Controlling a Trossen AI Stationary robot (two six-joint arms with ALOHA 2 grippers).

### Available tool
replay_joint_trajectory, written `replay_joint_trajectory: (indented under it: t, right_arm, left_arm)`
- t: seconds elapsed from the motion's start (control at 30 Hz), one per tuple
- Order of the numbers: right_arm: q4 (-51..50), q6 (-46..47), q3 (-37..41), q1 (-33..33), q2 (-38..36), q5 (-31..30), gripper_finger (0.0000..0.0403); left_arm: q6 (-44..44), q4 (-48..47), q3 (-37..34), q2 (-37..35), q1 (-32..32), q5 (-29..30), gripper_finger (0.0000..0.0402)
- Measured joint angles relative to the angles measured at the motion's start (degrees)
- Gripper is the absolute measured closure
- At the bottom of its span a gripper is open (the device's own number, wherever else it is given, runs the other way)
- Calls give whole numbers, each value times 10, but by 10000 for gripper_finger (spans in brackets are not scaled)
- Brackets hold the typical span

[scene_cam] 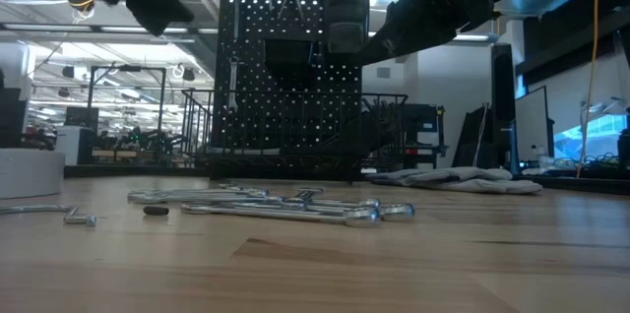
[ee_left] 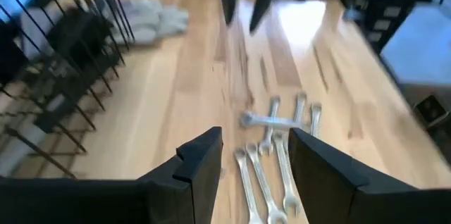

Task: Hang tools onto peg board
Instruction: Hang the wrench on the peg board

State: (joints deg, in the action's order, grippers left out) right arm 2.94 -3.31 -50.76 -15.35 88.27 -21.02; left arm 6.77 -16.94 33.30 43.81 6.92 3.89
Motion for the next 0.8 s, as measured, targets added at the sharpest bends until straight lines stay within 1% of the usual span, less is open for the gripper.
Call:
replay_joint_trajectory:
  t: [0.13, 0.3, 0.43, 0.6, 0.8]
  right_arm:
    - [0, 0, 0, 0, 0, 0, 263]
    - [0, 0, 0, 0, 0, 0, 263]
    - [0, -5, 0, 0, 0, 0, 263]
    - [2, -15, 0, 0, 0, 0, 263]
    - [2, -15, 0, 0, 0, 0, 263]
  left_arm:
    - [6, 14, -1, 64, 47, 41, 247]
    - [-7, 87, -1, 152, 76, 46, 247]
    - [-28, 122, 3, 219, 75, 47, 247]
    - [-60, 117, 34, 293, 65, 47, 247]
    - [-125, 109, 77, 365, 49, 47, 247]
